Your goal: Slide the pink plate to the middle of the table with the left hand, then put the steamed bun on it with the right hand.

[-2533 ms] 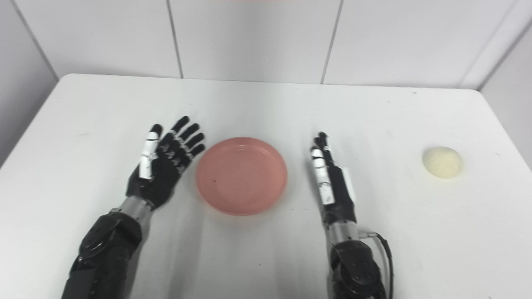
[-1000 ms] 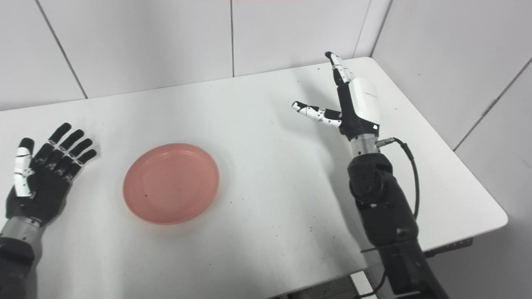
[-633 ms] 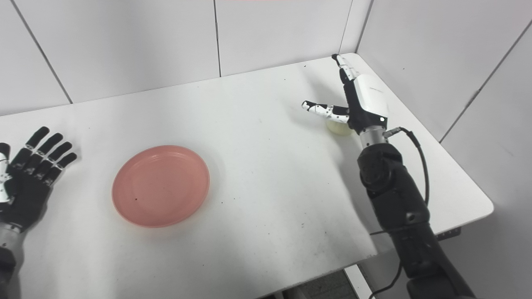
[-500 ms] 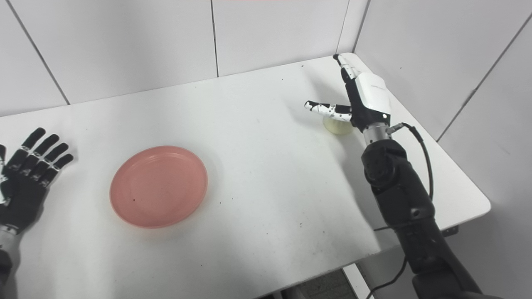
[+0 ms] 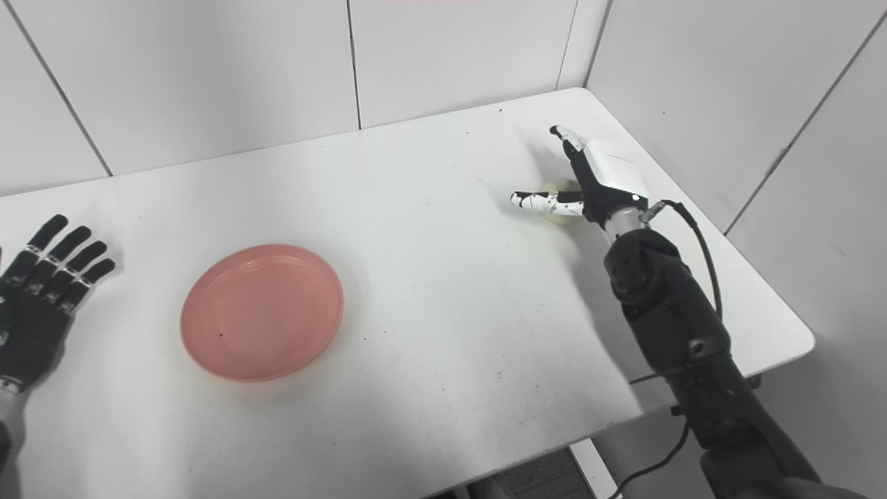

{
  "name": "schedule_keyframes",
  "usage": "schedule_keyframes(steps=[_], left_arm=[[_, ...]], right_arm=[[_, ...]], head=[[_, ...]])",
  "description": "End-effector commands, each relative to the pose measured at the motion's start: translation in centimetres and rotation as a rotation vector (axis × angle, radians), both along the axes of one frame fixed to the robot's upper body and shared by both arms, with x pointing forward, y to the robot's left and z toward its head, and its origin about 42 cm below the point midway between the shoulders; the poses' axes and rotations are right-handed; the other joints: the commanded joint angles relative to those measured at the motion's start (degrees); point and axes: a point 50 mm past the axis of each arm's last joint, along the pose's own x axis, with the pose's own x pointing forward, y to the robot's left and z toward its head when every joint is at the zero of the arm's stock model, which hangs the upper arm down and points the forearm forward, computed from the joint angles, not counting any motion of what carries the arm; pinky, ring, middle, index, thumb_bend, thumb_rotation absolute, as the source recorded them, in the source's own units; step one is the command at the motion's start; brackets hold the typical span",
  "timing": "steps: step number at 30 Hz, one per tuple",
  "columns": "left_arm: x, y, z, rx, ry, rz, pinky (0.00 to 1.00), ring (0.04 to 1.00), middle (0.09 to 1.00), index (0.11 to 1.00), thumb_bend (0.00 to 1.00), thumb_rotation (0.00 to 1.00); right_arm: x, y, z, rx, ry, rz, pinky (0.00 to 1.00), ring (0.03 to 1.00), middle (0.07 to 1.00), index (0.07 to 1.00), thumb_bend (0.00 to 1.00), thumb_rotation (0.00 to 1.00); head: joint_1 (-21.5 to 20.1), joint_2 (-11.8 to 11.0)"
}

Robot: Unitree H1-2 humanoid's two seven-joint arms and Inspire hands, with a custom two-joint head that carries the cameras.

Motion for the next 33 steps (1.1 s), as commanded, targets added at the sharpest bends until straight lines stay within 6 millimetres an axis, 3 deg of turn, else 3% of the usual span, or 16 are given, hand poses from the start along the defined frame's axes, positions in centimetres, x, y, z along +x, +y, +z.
schedule_keyframes(steps=[1, 7, 16, 33], left_arm=[[-6.90, 1.12, -9.42, -0.027, 0.311, 0.043, 0.74, 0.768, 0.795, 0.806, 0.54, 0.93], [-6.88, 1.27, -9.36, -0.029, 0.314, 0.046, 0.74, 0.768, 0.795, 0.801, 0.54, 0.92], [-6.90, 1.41, -9.27, -0.031, 0.317, 0.052, 0.73, 0.760, 0.791, 0.799, 0.54, 0.90], [-7.08, 1.52, -8.90, -0.027, 0.310, 0.051, 0.73, 0.759, 0.790, 0.797, 0.55, 0.90]], right_arm=[[0.72, -0.56, 3.54, -0.049, -0.073, -0.005, 0.73, 0.874, 0.904, 0.903, 0.99, 0.66], [0.85, -0.34, 3.84, -0.038, -0.068, -0.012, 0.73, 0.859, 0.891, 0.889, 0.98, 0.60], [0.82, -0.75, 3.99, -0.032, -0.032, -0.018, 0.73, 0.856, 0.892, 0.892, 0.98, 0.60], [1.25, -0.58, 3.84, -0.006, 0.061, -0.062, 0.66, 0.818, 0.890, 0.884, 0.93, 0.52]], head=[[-0.17, 0.16], [-0.35, 0.42], [-0.61, 0.87], [-0.81, 1.76]])
